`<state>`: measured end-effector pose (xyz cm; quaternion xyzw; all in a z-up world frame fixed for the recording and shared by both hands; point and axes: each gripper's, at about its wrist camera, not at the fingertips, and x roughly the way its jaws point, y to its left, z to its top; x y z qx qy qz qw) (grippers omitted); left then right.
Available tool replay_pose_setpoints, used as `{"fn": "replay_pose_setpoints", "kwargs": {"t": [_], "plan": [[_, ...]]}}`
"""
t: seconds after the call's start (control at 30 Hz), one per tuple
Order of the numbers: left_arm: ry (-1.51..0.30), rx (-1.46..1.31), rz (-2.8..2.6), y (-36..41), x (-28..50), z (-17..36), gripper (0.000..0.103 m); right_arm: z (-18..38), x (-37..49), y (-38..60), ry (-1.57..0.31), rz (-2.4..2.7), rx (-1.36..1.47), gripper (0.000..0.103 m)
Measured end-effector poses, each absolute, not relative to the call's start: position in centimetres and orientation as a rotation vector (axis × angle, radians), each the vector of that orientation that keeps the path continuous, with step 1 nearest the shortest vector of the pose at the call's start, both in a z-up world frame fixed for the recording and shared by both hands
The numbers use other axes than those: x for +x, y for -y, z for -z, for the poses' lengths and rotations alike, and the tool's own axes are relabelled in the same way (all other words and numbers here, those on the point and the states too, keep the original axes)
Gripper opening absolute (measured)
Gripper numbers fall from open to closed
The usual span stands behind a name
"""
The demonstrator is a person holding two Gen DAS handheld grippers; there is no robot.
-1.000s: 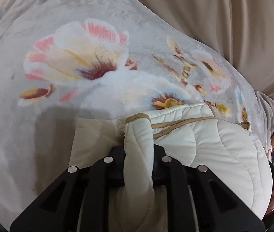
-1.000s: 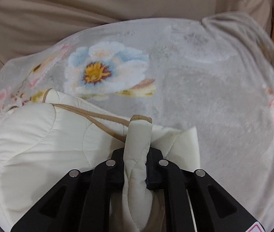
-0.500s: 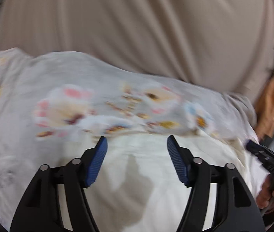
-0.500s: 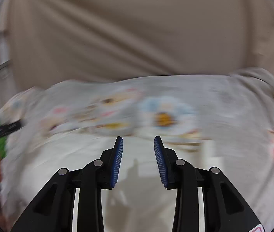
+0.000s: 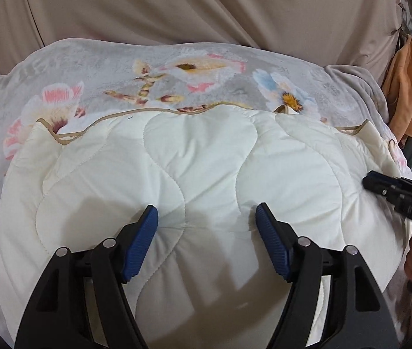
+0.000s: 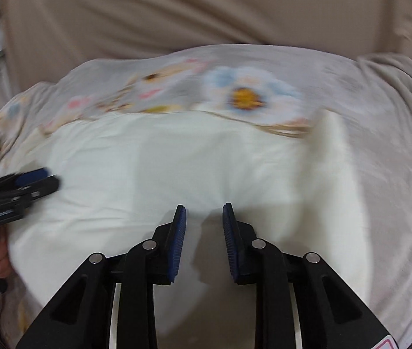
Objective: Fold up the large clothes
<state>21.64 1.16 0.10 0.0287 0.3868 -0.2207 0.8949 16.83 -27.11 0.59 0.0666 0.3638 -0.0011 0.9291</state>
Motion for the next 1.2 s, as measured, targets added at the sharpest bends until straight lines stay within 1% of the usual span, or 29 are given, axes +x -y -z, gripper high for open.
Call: {"fn": "replay_pose_setpoints", "kwargs": {"t": [0.13,0.23,0.27,0.33,0.37,0.4,0.43,0.47,0.53,0.57,0.6,0.7,0.73,0.77,0.8,0.83,0.87,0.93,1.0,1.07,1.13,1.17,1.2], "plan": [[-0.792,0.077,0.446,-0.7,21.7,0.3,0.068,0.8,16.5,30.5,-0.742,0.025,0.236,0.021],[-0.793,0.077,0.439,-0.7,21.8,0.2,0.069,0.4,16.5,30.1,-0.744,0.048,0.227,0.021],[-0.796,0.065,0.435,-0.9,21.7,0.0,0.069,-0.1,16.5,30.0,-0.739,0.058,0.227,0.023],[-0.793,0.018,0.430,-2.0,21.8,-1.2,0.069,-1.4,16.3,30.1,-0.710,0.070,0.236,0.028],[-0.777,-0.018,0.419,-3.0,22.0,-2.2,0.071,-2.2,16.2,30.3,-0.691,0.078,0.238,0.033],[-0.758,-0.051,0.407,-4.0,22.3,-3.0,0.074,-3.1,16.3,30.7,-0.664,0.091,0.243,0.041],[-0.726,-0.090,0.382,-5.4,22.7,-4.2,0.083,-3.8,16.3,31.1,-0.647,0.109,0.243,0.047],[-0.695,-0.117,0.334,-6.7,23.4,-5.2,0.092,-4.4,16.7,31.5,-0.627,0.137,0.241,0.056],[-0.665,-0.139,0.230,-9.1,25.0,-6.2,0.095,-4.8,17.8,32.4,-0.627,0.148,0.248,0.059],[-0.675,-0.147,0.176,-10.2,26.2,-6.2,0.096,-4.6,18.7,32.9,-0.645,0.141,0.263,0.063],[-0.702,-0.162,0.131,-11.4,27.6,-5.7,0.096,-4.2,19.4,33.2,-0.660,0.134,0.280,0.066],[-0.850,-0.239,0.111,-13.6,31.1,-2.6,0.096,-2.0,22.2,33.6,-0.749,0.120,0.329,0.066],[-0.885,-0.271,0.137,-14.0,31.7,-1.6,0.091,-1.0,23.1,33.7,-0.779,0.124,0.343,0.062],[-0.918,-0.301,0.168,-14.1,32.1,-0.6,0.074,-0.5,23.5,33.6,-0.789,0.115,0.357,0.037],[-0.924,-0.297,0.181,-14.0,32.1,-0.2,0.062,-0.5,23.7,33.5,-0.783,0.092,0.375,0.015],[-0.906,-0.276,0.180,-13.8,31.9,-0.4,0.038,-1.1,23.4,33.5,-0.751,0.069,0.399,0.011],[-0.878,-0.270,0.179,-13.8,31.6,-0.8,0.014,-2.3,22.9,33.3,-0.696,0.061,0.402,0.010],[-0.825,-0.300,0.192,-14.1,31.2,-1.9,0.013,-4.8,21.6,33.0,-0.590,0.038,0.394,0.009],[-0.796,-0.265,0.177,-13.7,31.3,-2.5,0.012,-6.0,21.3,32.9,-0.541,0.054,0.370,0.009],[-0.832,-0.202,0.147,-12.9,32.2,-1.0,0.013,-4.4,23.1,32.5,-0.622,0.127,0.284,0.008],[-0.888,-0.190,0.137,-12.8,33.1,1.4,0.014,0.6,26.1,32.4,-0.808,0.166,0.229,0.012],[-0.894,-0.204,0.142,-12.9,33.3,2.0,0.015,1.7,26.4,32.6,-0.811,0.164,0.260,0.011],[-0.891,-0.193,0.130,-12.7,33.3,2.0,0.015,1.4,26.4,32.4,-0.810,0.181,0.245,0.011]]}}
